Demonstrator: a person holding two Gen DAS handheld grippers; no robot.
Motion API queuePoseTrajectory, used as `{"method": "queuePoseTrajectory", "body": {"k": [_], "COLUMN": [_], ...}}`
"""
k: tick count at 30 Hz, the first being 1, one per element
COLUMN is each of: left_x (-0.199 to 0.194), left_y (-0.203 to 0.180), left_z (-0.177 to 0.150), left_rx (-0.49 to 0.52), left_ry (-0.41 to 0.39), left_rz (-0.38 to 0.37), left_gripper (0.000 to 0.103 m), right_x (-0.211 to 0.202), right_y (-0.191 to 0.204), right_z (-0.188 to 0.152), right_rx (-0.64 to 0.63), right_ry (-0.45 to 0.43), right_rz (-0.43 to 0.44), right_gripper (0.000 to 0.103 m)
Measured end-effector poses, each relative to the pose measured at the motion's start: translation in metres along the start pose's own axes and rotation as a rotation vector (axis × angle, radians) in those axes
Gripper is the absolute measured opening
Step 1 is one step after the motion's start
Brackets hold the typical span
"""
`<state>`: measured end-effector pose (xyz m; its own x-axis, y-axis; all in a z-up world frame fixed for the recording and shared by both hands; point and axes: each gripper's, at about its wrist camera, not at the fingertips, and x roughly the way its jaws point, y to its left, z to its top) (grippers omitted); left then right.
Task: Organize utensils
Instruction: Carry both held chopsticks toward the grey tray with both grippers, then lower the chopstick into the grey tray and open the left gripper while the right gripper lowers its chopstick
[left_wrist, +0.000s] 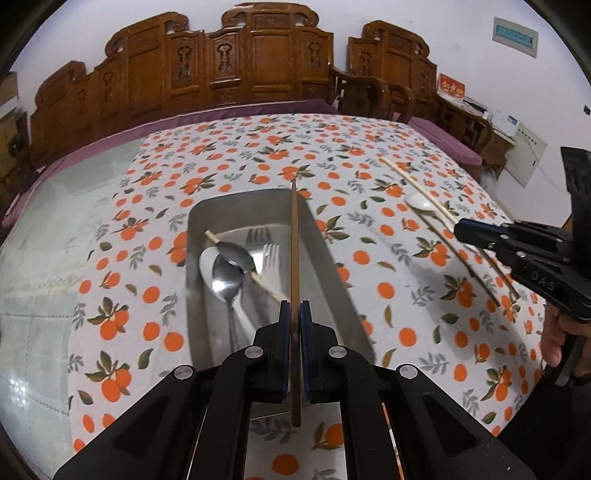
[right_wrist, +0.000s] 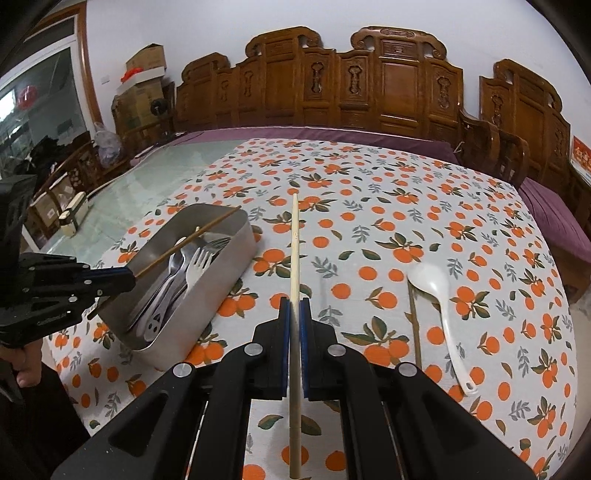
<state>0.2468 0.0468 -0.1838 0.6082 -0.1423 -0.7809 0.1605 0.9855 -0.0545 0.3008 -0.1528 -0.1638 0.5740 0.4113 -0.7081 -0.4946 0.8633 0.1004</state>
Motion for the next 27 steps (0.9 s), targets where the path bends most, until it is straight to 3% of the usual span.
{"method": "queuePoseTrajectory", "body": {"k": [6, 19, 23, 27], "left_x": [0.015, 0.03, 0.02, 0.008], "left_y": [0.009, 0.019, 0.023, 0.032], "left_z": [-0.005, -0.003, 0.001, 0.006], "left_rx": [-0.005, -0.044, -0.056, -0.073], "left_ry": [0.049, 0.063, 0.031, -0.007], "left_rz": [0.028, 0.028, 0.025, 0.031], "left_gripper": [0.004, 0.005, 0.022, 0.026], "right_x": [0.0, -0.001, 0.0, 0.002], "right_y": [0.007, 0.031, 0.041, 0.052], "right_z": [0.0, 0.001, 0.001, 0.003], "right_rx": [-0.014, -0.046, -0.05, -0.041], "right_ry": [-0.002, -0.002, 0.002, 0.004], "right_rz": [0.014, 0.051, 0.066, 0.094], "right_gripper": [0.006, 0.006, 0.006, 0.006]}}
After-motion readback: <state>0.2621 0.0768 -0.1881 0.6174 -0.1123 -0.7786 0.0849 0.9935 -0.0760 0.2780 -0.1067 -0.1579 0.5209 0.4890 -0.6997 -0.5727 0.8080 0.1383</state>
